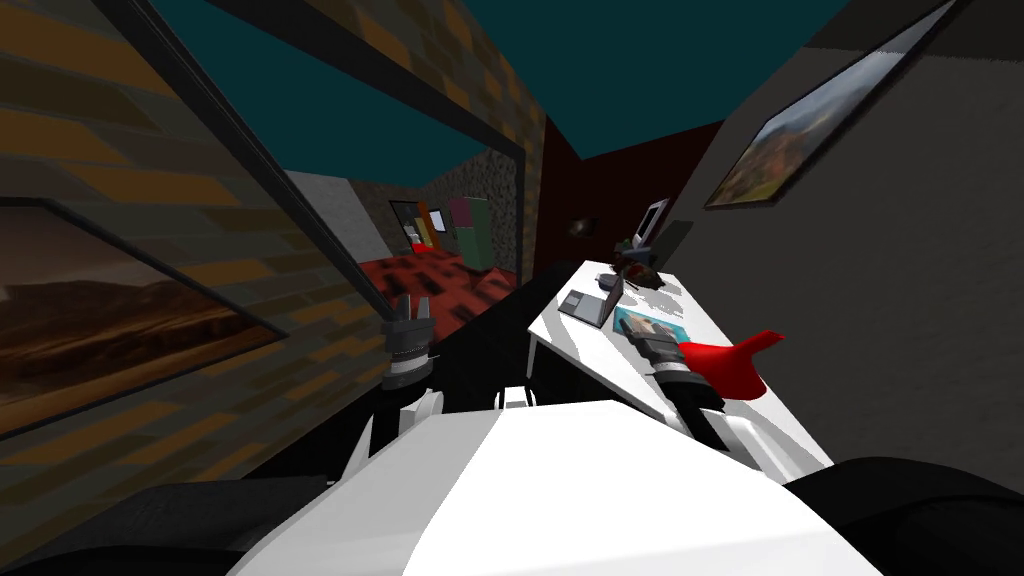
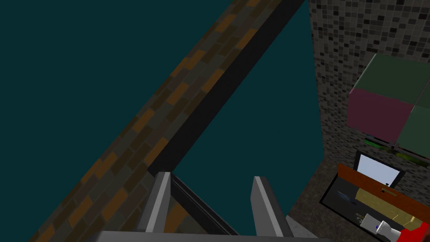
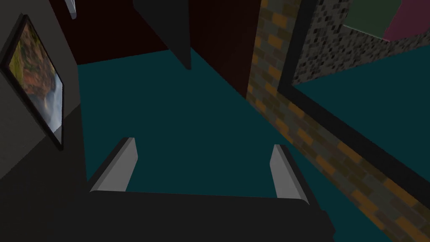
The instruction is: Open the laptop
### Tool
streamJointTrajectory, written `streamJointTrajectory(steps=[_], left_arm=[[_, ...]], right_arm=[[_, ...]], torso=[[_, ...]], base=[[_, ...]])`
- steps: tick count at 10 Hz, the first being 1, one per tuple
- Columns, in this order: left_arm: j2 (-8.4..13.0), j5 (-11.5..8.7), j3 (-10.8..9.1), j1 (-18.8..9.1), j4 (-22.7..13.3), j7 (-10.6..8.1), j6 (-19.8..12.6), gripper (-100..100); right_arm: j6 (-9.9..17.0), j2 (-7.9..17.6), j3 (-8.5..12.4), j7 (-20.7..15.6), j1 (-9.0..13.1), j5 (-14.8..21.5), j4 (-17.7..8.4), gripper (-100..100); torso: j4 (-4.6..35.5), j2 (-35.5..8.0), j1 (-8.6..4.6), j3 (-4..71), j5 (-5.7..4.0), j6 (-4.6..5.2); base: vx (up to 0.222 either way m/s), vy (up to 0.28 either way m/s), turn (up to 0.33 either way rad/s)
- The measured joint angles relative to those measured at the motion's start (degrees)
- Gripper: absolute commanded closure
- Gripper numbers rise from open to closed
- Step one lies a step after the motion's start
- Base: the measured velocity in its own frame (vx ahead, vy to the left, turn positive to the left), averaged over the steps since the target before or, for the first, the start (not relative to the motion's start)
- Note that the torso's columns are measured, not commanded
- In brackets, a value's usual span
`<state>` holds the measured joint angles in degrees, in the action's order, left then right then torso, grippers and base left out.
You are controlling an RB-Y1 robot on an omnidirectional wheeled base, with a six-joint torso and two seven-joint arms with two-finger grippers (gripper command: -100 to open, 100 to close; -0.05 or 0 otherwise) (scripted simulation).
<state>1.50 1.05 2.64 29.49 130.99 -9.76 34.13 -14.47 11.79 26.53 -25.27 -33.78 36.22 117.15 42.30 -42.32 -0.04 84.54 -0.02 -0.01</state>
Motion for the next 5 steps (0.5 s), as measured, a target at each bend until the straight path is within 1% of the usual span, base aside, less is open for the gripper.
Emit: streamJointTrajectory(steps=[1, 2, 3, 4, 5], left_arm=[[0.0, 0.0, 0.0, 0.0, 0.0, 0.0, 0.0, 0], [0.0, 0.0, 0.0, 0.0, 0.0, 0.0, 0.0, 0], [0.0, 0.0, 0.0, 0.0, 0.0, 0.0, 0.0, 0], [0.0, 0.0, 0.0, 0.01, 0.0, 0.0, 0.0, 0], [0.0, 0.0, 0.0, 0.0, 0.0, 0.0, 0.0, 0]], right_arm=[[0.4, 0.32, 0.5, -0.44, -0.17, 1.03, -0.05, -100], [0.79, 0.62, 1.69, -1.08, -0.22, 2.59, -0.84, -100], [1.35, 0.92, 3.1, -2.11, -0.31, 4.34, -1.78, -100], [1.41, 1.0, 4.04, -2.74, -0.49, 5.58, -2.32, -100], [2.21, 1.75, 4.94, -3.12, -0.9, 7.15, -2.49, -100]], torso=[[0.0, 0.0, 0.01, 0.01, 0.01, 0.03], [-0.02, 0.06, 0.05, 0.04, 0.01, 0.0], [-0.04, 0.14, 0.09, 0.09, 0.03, -0.01], [-0.03, 0.05, 0.05, 0.05, 0.02, 0.05], [-0.01, 0.02, 0.04, 0.02, 0.02, 0.0]], base=[[0.049, 0.022, 0.143], [0.075, 0.034, 0.253], [0.057, 0.023, 0.08], [0.053, 0.021, 0.122], [0.047, 0.018, 0.071]])
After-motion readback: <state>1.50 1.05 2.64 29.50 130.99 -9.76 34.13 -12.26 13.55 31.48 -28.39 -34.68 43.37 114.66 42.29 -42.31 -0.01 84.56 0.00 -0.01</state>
